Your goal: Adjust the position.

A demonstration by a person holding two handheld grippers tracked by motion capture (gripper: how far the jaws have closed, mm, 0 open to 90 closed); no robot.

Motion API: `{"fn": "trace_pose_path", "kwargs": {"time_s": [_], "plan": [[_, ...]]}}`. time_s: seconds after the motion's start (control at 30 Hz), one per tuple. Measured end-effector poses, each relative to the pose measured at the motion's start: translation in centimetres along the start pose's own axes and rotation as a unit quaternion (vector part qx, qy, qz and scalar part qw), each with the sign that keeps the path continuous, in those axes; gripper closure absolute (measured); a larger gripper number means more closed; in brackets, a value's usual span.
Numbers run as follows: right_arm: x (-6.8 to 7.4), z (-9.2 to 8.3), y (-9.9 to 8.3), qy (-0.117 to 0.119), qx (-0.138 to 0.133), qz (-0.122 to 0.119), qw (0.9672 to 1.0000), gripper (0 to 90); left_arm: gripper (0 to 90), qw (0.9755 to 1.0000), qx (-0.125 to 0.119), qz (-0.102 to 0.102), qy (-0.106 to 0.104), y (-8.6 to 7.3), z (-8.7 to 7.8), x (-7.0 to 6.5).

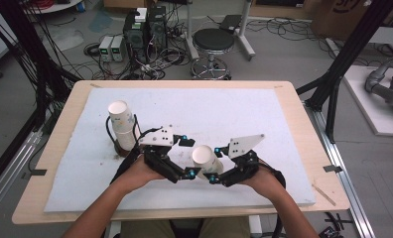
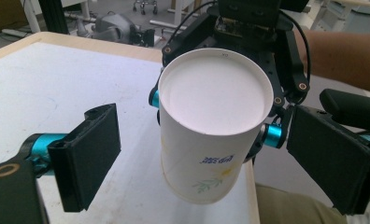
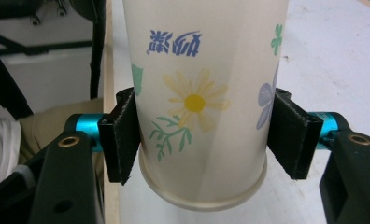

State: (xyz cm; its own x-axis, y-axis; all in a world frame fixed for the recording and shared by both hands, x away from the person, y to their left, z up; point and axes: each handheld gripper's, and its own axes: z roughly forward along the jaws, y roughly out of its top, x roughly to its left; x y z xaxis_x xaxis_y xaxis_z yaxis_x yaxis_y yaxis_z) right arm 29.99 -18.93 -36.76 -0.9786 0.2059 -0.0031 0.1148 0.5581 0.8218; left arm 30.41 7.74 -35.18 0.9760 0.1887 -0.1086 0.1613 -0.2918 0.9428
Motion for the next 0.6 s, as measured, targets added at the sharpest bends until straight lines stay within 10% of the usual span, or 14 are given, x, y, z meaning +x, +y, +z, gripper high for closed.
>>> {"fn": "trace_pose_path", "kwargs": {"time_s": [0.6], "plan": [[-0.1, 0.3, 3.4, 0.011, 0.086, -0.047, 0.9951, 33.6, 11.3, 0.9985, 0.051, 0.016, -0.011, 1.0, -0.8, 0.0]]}}
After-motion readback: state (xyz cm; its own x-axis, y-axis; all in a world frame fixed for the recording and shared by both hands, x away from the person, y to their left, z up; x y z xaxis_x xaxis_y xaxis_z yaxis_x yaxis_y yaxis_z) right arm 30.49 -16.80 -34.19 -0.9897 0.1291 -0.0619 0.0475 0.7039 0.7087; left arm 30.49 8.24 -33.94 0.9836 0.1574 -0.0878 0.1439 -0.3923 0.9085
